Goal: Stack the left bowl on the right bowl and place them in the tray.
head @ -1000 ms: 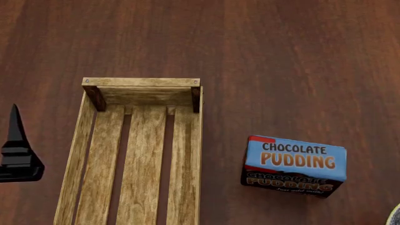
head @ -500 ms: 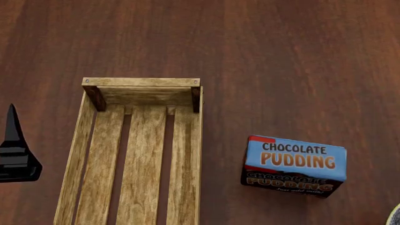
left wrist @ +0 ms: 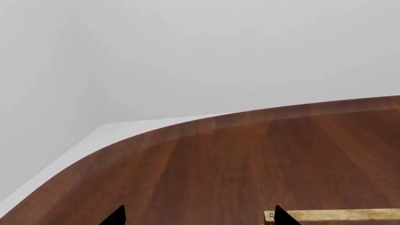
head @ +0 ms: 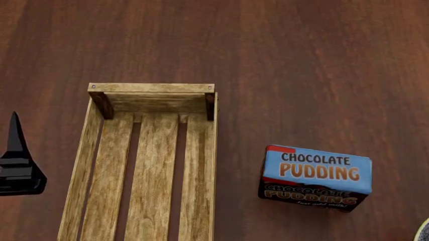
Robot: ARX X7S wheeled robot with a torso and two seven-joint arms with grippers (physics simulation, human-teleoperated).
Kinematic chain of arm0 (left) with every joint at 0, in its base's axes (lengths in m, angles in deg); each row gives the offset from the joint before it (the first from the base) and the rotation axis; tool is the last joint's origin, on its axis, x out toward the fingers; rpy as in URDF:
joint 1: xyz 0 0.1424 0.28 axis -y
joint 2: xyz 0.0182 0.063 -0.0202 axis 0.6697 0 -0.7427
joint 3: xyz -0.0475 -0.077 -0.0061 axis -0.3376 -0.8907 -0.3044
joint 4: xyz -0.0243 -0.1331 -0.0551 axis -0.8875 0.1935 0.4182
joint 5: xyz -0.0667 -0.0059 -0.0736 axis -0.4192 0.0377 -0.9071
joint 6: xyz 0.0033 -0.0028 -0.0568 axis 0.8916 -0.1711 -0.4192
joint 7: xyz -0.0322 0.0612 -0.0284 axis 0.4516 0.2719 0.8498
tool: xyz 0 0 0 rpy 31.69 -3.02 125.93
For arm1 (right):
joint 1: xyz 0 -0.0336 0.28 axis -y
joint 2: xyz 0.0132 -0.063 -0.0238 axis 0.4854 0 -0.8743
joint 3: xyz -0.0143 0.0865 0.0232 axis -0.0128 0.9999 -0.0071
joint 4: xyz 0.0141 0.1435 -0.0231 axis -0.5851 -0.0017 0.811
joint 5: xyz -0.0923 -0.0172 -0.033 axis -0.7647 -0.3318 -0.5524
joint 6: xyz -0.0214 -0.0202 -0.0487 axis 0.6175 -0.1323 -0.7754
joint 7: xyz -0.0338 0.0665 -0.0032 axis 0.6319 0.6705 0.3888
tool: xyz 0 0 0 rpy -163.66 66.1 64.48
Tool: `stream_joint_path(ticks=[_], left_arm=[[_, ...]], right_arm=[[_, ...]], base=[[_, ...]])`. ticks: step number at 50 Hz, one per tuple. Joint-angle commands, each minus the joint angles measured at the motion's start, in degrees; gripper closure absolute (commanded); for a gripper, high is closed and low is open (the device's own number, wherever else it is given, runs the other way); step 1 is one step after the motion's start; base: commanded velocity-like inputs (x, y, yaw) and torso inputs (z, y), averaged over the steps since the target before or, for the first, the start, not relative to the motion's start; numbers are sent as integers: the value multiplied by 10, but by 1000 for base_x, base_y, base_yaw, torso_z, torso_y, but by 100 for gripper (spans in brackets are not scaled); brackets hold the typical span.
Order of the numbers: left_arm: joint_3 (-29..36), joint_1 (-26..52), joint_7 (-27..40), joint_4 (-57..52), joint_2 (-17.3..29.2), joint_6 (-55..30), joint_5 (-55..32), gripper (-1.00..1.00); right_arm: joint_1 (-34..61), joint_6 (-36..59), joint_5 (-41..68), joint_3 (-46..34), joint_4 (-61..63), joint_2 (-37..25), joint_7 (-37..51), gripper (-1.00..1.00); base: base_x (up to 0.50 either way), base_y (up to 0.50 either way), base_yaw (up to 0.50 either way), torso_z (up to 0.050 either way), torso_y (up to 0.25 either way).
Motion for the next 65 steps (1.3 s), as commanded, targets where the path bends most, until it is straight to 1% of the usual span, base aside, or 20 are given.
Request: stream_joint_path(ticks=[1, 15, 31, 44, 45, 65], left_arm=[[2, 1, 1, 2, 0, 1, 1, -100], [1, 1, 3, 1, 2, 0, -1, -100], [2, -1, 4, 4, 3, 3, 0, -100], [2, -2, 6, -1, 5, 1, -3, -100], [2, -2, 6, -1, 5, 0, -2, -100], [3, -2, 7, -3, 6, 2, -5, -100]], right_arm=[[-13, -17, -25, -1, -11, -6, -20, 100], [-11, -10, -35, -7, -31, 16, -25, 100], [-20, -12, -49, -12, -41, 25, -45, 100], [-25, -21, -59, -10, -41, 20, -57, 100], [-25, -21, -60, -10, -40, 20, -54, -100], [-23, -24, -52, -3, -23, 11, -48, -100]], base=[[0, 0, 0, 0, 0], [0, 0, 0, 0, 1], [0, 0, 0, 0, 0], [0, 0, 0, 0, 1], [0, 0, 0, 0, 0], [0, 0, 0, 0, 0]])
